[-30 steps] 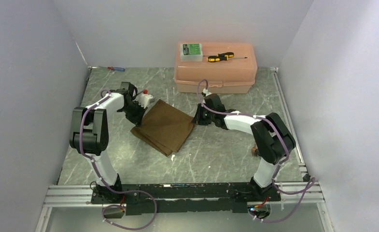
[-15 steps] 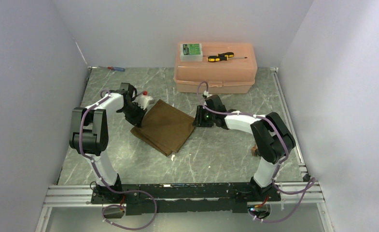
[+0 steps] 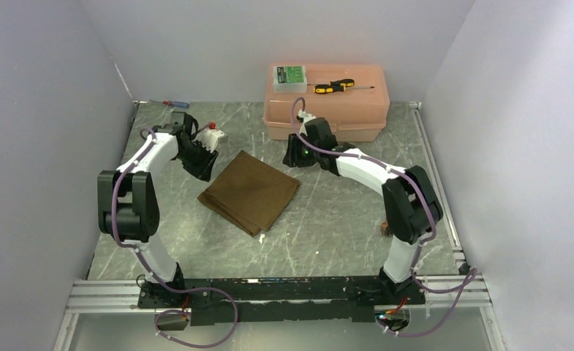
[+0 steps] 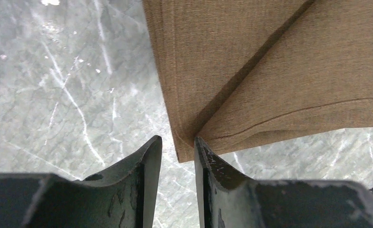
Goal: Fold the napkin into a case and place the utensils inside
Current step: Smooth out the upper triangle-folded napkin at the center of the board.
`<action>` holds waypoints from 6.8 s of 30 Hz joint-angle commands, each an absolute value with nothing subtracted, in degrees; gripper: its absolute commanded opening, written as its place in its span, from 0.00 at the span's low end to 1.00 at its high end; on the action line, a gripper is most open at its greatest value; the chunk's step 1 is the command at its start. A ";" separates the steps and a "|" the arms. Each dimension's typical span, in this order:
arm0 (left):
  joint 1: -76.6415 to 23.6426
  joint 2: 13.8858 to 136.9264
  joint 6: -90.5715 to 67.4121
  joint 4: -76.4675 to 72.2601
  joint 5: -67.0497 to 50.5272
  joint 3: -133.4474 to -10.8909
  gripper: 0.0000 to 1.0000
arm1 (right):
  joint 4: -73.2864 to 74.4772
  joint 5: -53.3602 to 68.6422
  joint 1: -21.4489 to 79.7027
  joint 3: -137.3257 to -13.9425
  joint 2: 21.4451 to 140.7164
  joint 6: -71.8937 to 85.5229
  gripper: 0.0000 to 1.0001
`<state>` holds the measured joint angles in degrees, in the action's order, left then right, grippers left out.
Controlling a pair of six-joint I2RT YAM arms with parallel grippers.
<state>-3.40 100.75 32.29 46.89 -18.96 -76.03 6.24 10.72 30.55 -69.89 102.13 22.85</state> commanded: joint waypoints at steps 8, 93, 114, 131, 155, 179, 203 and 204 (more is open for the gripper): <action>-5.65 102.79 31.90 48.09 -26.86 -75.58 0.40 | 3.95 7.14 30.60 -73.25 107.21 20.60 0.42; -4.92 102.59 35.71 44.37 -22.88 -70.15 0.09 | 7.38 1.68 35.69 -58.35 94.60 26.63 0.55; -4.92 94.52 38.10 48.61 -15.55 -68.32 0.03 | 6.08 2.00 35.44 -58.20 95.01 27.23 0.55; -4.83 99.44 36.33 38.31 -11.65 -63.16 0.03 | 3.90 6.53 35.76 -60.84 95.56 29.19 0.45; -4.86 98.81 35.22 35.96 -12.90 -61.27 0.03 | 1.98 5.13 33.49 -65.46 107.09 30.27 0.00; -4.83 98.94 35.62 34.95 -13.16 -59.99 0.03 | -16.44 33.05 23.92 -55.36 106.08 31.99 0.34; -4.75 96.72 33.87 37.69 -13.95 -61.21 0.13 | -16.61 27.32 24.10 -54.29 110.00 32.18 0.04; -4.68 96.68 33.80 37.70 -13.89 -61.25 0.16 | -16.28 26.74 24.12 -54.05 109.72 31.83 0.04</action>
<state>-4.80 98.94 34.65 37.15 -12.80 -61.19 -16.34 30.94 24.03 -53.84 109.01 34.22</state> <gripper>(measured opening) 0.117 0.044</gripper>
